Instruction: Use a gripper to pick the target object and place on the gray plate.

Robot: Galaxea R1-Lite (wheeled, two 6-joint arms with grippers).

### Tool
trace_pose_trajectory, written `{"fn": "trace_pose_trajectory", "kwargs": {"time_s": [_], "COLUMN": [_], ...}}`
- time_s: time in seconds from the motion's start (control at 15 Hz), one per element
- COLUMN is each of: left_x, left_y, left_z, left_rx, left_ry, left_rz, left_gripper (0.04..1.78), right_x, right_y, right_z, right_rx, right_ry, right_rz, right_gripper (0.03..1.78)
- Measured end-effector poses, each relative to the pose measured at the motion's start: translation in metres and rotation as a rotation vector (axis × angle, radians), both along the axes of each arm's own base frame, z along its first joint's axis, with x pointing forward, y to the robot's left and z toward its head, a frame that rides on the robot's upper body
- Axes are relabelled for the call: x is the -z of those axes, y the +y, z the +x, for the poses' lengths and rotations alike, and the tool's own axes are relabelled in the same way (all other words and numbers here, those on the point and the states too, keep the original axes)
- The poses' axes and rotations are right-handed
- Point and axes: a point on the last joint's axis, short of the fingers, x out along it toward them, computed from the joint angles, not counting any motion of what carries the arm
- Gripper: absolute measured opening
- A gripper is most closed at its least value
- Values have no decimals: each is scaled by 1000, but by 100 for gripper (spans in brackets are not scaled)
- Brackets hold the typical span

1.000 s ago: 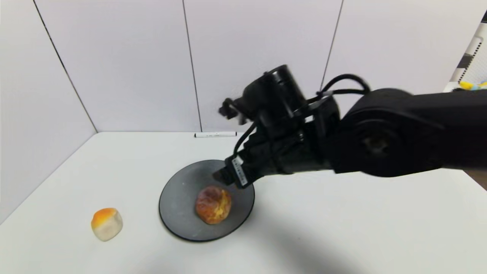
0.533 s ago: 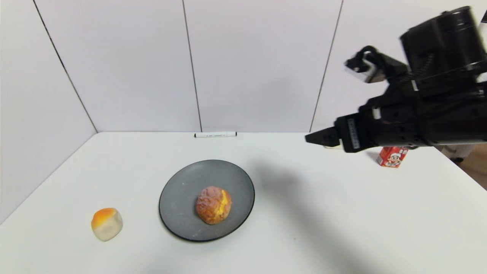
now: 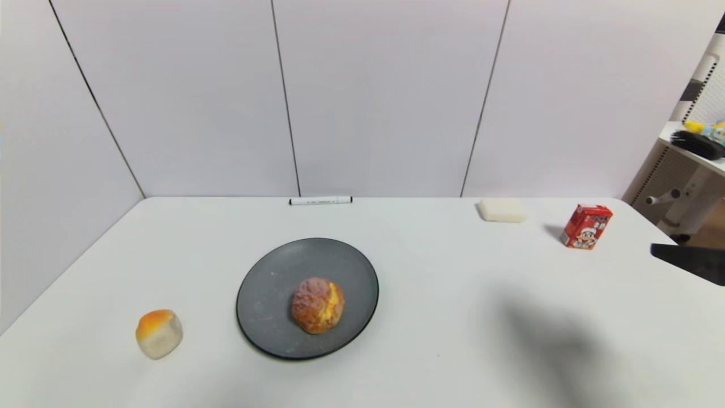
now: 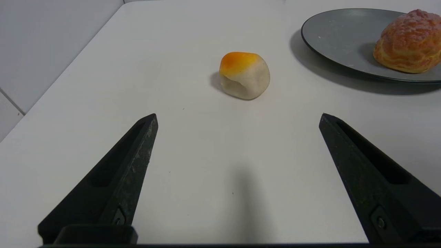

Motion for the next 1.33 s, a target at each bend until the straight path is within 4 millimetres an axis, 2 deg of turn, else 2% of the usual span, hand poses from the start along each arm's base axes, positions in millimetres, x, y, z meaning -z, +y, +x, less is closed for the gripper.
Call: {"fn": "trace_pose_trajectory", "kwargs": {"time_s": [0.27,0.53,1.13,1.33], "left_x": [0,0,0,0], "left_y": [0,0,0,0], "left_z": [0,0,0,0], "left_rx": [0,0,0,0], "left_ry": [0,0,0,0], "left_rz": [0,0,0,0], "left_gripper": [169,169,169,169], "right_x": [35,61,107,132], "right_y": [-10,-14,-15,-15], "right_z": [-53,-85,-118,-123], "right_rx": [42,75,126,122], "right_ry": [-163,-294,-373,-383], "right_rz": [9,-9,-41,-79], "right_gripper": [169,169,169,169]}}
